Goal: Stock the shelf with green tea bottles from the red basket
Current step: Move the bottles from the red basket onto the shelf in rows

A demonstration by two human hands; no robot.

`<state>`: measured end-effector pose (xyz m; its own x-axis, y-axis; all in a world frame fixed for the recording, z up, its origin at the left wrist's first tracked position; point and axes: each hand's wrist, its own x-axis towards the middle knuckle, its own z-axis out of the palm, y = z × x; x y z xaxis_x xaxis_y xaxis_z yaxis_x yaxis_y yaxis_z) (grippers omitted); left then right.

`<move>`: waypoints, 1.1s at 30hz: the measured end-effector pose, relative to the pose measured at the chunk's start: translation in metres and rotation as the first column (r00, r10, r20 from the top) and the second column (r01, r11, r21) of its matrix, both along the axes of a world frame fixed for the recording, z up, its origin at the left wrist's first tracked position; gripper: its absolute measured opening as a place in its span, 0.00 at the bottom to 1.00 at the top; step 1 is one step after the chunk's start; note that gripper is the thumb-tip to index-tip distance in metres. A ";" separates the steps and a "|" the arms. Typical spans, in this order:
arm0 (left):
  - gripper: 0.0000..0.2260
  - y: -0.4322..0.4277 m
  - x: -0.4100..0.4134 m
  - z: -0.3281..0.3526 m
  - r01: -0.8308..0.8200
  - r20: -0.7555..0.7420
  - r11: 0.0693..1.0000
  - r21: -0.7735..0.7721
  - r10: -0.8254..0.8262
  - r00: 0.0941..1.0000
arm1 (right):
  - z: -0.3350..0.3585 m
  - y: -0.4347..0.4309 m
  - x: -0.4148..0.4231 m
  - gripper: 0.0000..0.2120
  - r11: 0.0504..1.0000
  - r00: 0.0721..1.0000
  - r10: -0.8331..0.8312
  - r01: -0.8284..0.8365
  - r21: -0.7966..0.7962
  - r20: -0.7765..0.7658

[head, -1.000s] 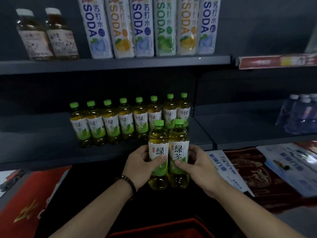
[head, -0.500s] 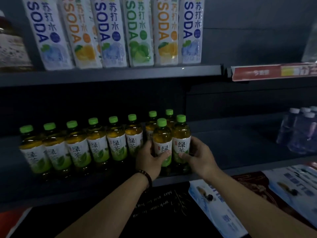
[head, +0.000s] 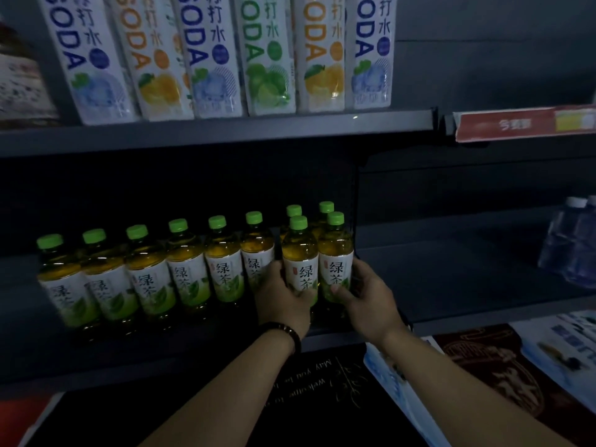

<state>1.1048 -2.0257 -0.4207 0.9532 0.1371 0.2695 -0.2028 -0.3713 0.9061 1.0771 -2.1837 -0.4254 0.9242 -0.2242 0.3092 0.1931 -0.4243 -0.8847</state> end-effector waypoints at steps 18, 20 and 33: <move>0.05 0.186 -0.273 -0.047 0.419 -0.464 0.867 0.271 -0.264 0.846 | -0.036 0.094 -0.229 0.05 0.923 0.755 0.355 -0.377 0.078 -0.551; 0.05 0.205 -0.298 -0.077 0.452 -0.528 0.847 0.279 -0.258 0.809 | -0.064 0.115 -0.255 0.06 0.883 0.637 0.402 -0.459 0.096 -0.658; 0.17 0.249 -0.372 -0.246 0.585 -0.859 0.714 0.385 0.044 0.511 | -0.222 0.131 -0.345 0.09 0.866 0.480 -0.022 -0.430 -0.257 -0.877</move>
